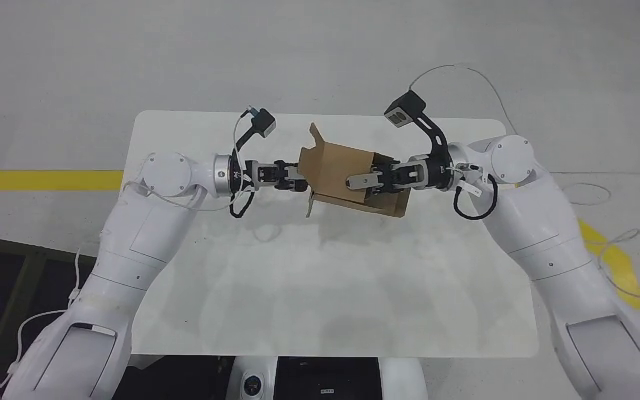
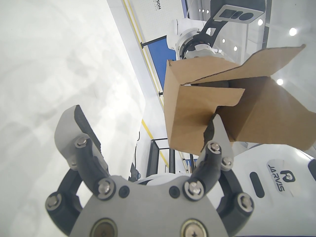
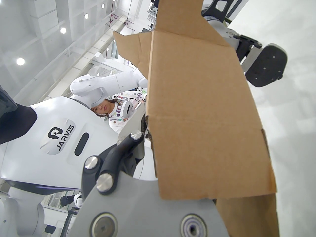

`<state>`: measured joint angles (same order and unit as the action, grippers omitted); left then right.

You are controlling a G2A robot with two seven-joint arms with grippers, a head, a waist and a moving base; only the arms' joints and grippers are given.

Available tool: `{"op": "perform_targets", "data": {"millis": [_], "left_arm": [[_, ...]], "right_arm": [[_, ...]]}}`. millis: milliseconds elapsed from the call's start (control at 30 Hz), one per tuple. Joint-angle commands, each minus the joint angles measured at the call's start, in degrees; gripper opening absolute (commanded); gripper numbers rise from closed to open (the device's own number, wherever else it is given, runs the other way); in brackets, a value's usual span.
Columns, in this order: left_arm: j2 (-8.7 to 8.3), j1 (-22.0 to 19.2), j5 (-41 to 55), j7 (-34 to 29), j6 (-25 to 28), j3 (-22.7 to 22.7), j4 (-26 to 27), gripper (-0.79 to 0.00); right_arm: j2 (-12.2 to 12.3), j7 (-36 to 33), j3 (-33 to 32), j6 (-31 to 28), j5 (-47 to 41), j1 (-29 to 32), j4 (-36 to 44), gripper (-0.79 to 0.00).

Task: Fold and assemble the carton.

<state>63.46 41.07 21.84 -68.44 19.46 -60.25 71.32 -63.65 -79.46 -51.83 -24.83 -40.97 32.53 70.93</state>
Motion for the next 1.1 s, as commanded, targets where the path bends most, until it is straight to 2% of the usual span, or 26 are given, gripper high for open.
{"op": "perform_targets", "data": {"millis": [0,1067], "left_arm": [[0.03,-0.13,0.01,0.25,0.00,0.00,-0.28,0.000],[0.12,0.12,0.89,0.19,-0.05,-0.23,0.74,0.000]], "right_arm": [[-0.01,-0.03,0.06,0.02,-0.05,0.02,0.17,-0.785],[-0.29,0.00,0.29,-0.01,-0.81,0.12,0.29,-0.785]]}}
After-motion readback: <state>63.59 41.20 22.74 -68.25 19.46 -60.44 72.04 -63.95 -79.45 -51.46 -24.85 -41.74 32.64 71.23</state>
